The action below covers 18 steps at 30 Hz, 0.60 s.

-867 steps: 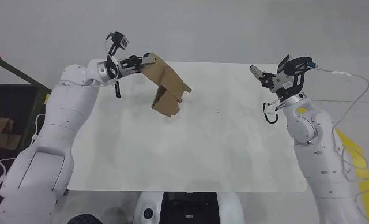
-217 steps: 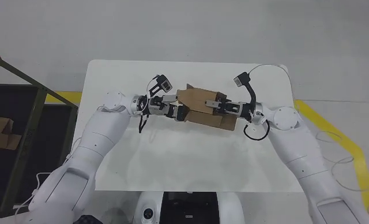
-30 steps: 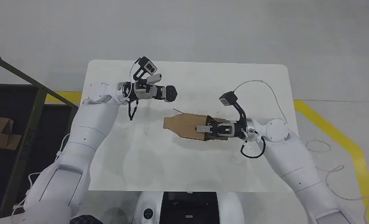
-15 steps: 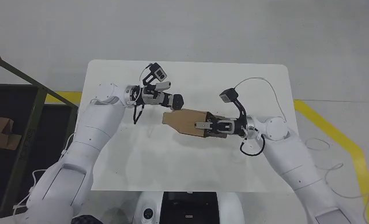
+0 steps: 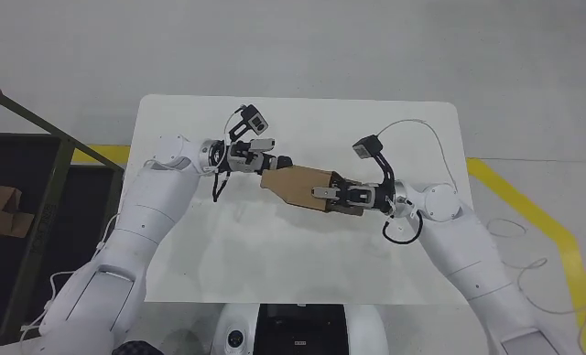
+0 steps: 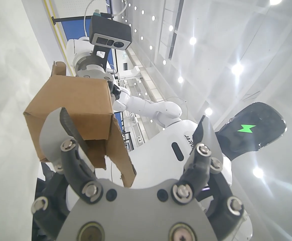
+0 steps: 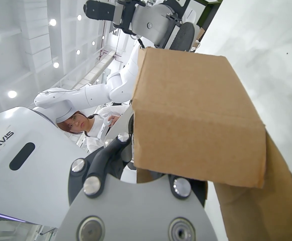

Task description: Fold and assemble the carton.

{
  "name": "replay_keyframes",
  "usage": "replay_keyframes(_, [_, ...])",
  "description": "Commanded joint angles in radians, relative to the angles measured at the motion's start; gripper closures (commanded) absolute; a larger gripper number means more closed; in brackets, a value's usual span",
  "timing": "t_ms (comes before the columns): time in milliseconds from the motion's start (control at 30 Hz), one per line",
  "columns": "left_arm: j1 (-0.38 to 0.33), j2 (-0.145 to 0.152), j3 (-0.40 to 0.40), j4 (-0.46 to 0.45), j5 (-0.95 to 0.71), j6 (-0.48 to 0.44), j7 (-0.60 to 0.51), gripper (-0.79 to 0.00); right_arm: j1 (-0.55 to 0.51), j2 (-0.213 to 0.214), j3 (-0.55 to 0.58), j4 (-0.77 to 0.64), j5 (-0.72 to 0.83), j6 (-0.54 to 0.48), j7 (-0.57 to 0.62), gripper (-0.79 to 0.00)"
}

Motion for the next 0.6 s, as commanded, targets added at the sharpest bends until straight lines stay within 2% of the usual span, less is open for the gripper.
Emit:
replay_keyframes(0, [0.001,0.000,0.002,-0.003,0.003,-0.001,0.000,-0.785,-0.001,0.000,-0.001,-0.001,-0.003,0.001,-0.001,0.000])
replay_keyframes(333, [0.005,0.007,-0.022,0.000,0.049,-0.046,0.037,-0.785,-0.010,0.005,0.022,-0.011,0.005,-0.005,-0.002,0.000])
replay_keyframes(567, [0.009,0.013,-0.018,-0.003,0.121,-0.026,0.050,-0.785,-0.017,0.008,0.033,-0.014,0.004,0.001,-0.003,0.000])
